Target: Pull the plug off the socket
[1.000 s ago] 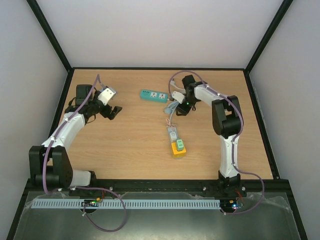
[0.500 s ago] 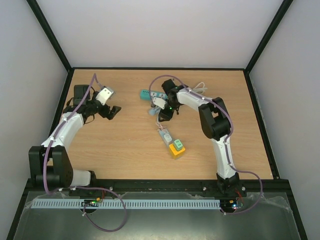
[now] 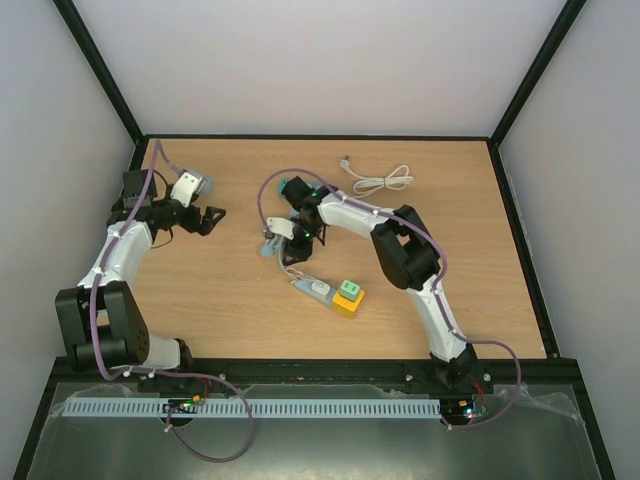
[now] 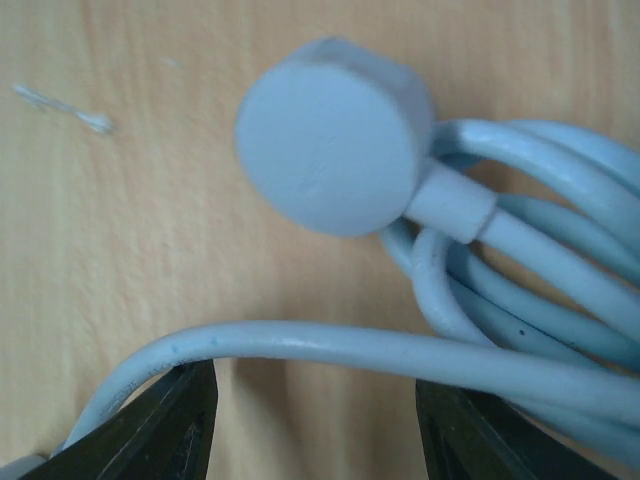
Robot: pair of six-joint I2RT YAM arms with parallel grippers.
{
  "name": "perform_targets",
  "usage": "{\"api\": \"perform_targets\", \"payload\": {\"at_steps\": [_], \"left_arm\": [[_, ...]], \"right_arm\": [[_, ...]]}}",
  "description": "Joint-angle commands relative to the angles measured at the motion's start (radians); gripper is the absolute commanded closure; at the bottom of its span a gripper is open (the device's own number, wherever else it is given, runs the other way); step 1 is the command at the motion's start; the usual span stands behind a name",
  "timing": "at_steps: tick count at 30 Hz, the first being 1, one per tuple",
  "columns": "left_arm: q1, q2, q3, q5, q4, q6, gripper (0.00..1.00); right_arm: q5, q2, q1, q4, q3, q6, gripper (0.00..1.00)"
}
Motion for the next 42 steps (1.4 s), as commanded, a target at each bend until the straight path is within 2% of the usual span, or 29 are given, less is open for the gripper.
{"api": "perform_targets", "payload": {"at_steps": [1,9,14,24,28,33,36,42], "left_arm": [[0.029,0.017,0.037,0.067,-0.038,-0.005,0.01],[0.044,0.041,0.068,0.081,-0.048,-0.015,0.01],[0.061,0.065,0.103,0.095,-0.048,-0.044,0.0],[0.053,0.133,0.166,0.105,-0.085,-0.014,0.01],[-0.051,0.177,0.196,-0.004,-0.166,0.079,0.0],[-0.222,0.213,0.182,-0.164,-0.151,0.101,0.01],[-0.292,0.248,0.185,-0.22,-0.139,0.108,0.02],[-0.398,0.339,0.209,-0.324,-0.125,0.124,0.03]], "right_arm": [[-0.061,0.027,0.069,-0.026,0.018,0.003,0.46],[-0.08,0.002,0.12,-0.033,0.012,0.0,0.45],[0.009,-0.064,0.123,-0.014,-0.011,-0.025,0.44],[0.017,-0.183,0.068,0.052,0.052,0.048,0.22],[-0.027,-0.241,0.019,0.044,0.067,0.073,0.18],[-0.098,-0.359,-0.072,0.016,0.016,0.092,0.14],[-0.15,-0.454,-0.146,0.015,-0.074,0.101,0.12],[-0.157,-0.662,-0.249,0.039,-0.32,0.095,0.07]]}}
